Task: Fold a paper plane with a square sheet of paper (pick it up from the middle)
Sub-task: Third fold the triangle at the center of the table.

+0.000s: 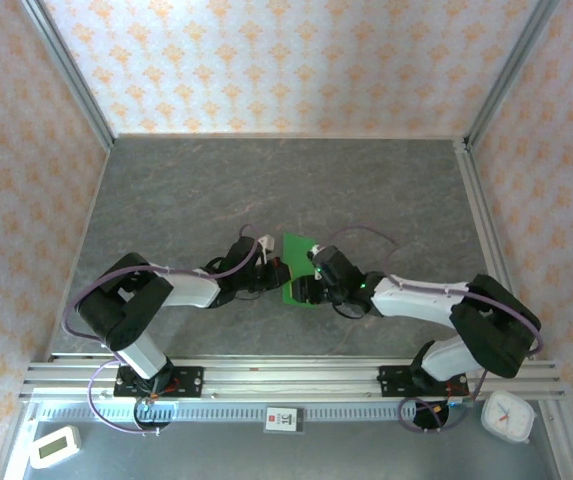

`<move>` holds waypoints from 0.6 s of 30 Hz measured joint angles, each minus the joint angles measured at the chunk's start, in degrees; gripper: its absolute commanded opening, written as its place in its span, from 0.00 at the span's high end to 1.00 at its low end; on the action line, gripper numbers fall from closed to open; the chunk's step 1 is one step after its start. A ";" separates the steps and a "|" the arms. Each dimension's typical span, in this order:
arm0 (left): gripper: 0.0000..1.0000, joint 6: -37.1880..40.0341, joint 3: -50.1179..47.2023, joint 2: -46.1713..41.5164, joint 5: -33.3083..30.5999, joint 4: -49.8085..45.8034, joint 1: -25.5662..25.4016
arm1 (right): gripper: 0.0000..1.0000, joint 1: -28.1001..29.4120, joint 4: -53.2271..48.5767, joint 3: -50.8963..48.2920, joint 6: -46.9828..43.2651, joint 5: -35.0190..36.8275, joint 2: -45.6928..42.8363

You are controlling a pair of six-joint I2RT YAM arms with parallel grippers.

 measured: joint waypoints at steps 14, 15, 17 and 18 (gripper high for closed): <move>1.00 -1.99 1.55 0.24 0.85 -4.92 0.00 | 0.35 10.19 -6.56 6.80 -0.37 12.33 3.04; 1.00 -1.99 1.64 0.24 1.07 -5.07 0.00 | 0.35 10.62 -6.95 7.34 -0.35 12.81 3.80; 1.00 -1.99 1.81 0.24 1.36 -5.27 0.00 | 0.35 11.39 -7.54 8.20 -0.35 13.88 5.16; 1.00 -2.01 1.88 0.24 1.46 -5.29 0.00 | 0.35 11.76 -8.00 8.63 -0.35 14.45 5.95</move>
